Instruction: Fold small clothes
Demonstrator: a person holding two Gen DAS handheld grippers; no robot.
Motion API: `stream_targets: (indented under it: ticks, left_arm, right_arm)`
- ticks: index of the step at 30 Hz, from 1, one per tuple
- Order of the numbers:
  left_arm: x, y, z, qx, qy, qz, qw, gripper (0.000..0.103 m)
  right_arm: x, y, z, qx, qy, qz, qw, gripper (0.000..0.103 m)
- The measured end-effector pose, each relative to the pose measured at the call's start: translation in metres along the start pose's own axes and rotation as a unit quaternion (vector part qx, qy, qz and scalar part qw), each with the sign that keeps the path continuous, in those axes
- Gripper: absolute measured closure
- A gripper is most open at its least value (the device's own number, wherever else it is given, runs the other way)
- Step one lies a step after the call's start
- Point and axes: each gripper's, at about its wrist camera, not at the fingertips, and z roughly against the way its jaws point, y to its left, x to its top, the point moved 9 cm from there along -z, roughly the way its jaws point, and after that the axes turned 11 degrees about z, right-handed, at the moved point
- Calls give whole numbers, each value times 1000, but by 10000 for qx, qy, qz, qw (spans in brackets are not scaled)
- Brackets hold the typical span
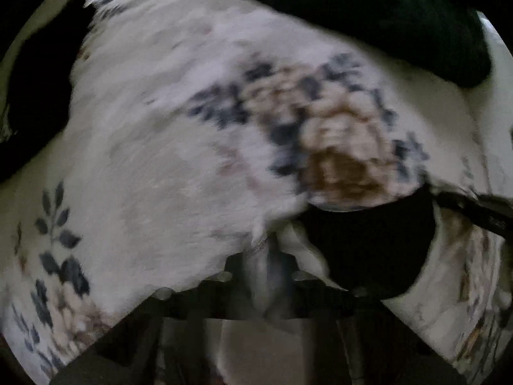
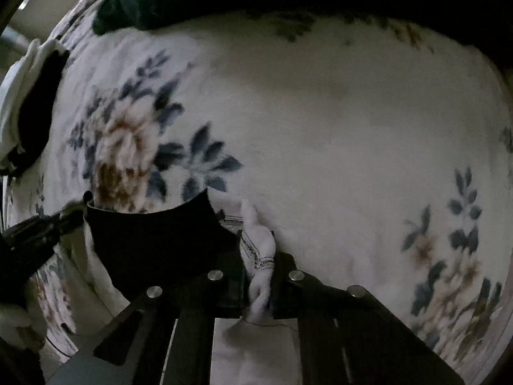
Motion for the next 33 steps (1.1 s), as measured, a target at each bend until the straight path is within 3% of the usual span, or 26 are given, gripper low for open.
stream_targets:
  ticks: [2,9,14,19,25,27,28,29,30,31,33]
  left_arm:
    - [-3,-7,15,-114,-191,-96,9997,99]
    - [-24,-14,106,-781,-1005,413,9910,99]
    - [-74,-15,163,-1058,-1312,776,9826,98]
    - [-154,0,176,-1180,-1092,1279,9787,98]
    - [-237,17,139,-1058,-476,1499,9819,94]
    - [-259,21,125,-1210,-159,1614,9793,90]
    - [-270,26,122,-1197,-110,1678,9785,81]
    - [-280,30,122,-1198,-125,1681,9784,77]
    - [-289,33,123,-1205,-105,1704,9779,70]
    - [-301,38,124,-1211,-25,1802,9761,62]
    - [-316,47,130,-1218,28,2030,9716,62]
  right_arm:
    - [0,4,12,27,-186,30,9998,96]
    - [-28,20,86,361,-918,-144,9950,96]
    - [-101,40,141,594,-1361,-292,9885,96]
    - [-189,47,156,730,-1446,-404,9860,96]
    - [-277,58,121,863,-1125,-172,9897,96]
    - [-301,57,105,949,-859,-126,9917,96]
    - [-309,58,98,1004,-711,-92,9924,89]
    - [-318,56,91,962,-505,-56,9941,72]
    - [-328,54,82,909,-246,-1,9956,65]
    - [-334,53,79,918,-131,51,9957,63]
    - [-345,46,79,893,-51,48,9960,59]
